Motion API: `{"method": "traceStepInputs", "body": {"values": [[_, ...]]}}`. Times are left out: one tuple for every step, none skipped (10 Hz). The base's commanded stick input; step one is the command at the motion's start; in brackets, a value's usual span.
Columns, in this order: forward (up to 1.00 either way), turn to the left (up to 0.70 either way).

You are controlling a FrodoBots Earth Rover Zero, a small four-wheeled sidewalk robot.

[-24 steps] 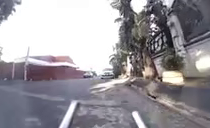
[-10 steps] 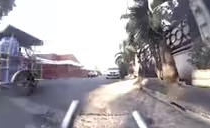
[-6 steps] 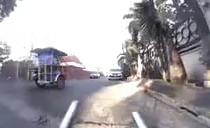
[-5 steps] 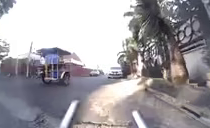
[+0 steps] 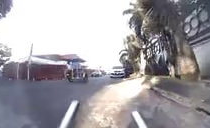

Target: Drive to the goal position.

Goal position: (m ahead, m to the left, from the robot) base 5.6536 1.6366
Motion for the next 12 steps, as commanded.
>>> {"method": "traceStepInputs", "body": {"values": [[0.70, 0.00], [0.70, 0.00], [0.70, 0.00], [0.70, 0.00], [0.70, 0.00], [0.70, 0.00], [0.70, 0.00], [0.70, 0.00], [0.70, 0.00], [0.70, -0.33], [0.70, -0.35], [0.70, -0.35]]}}
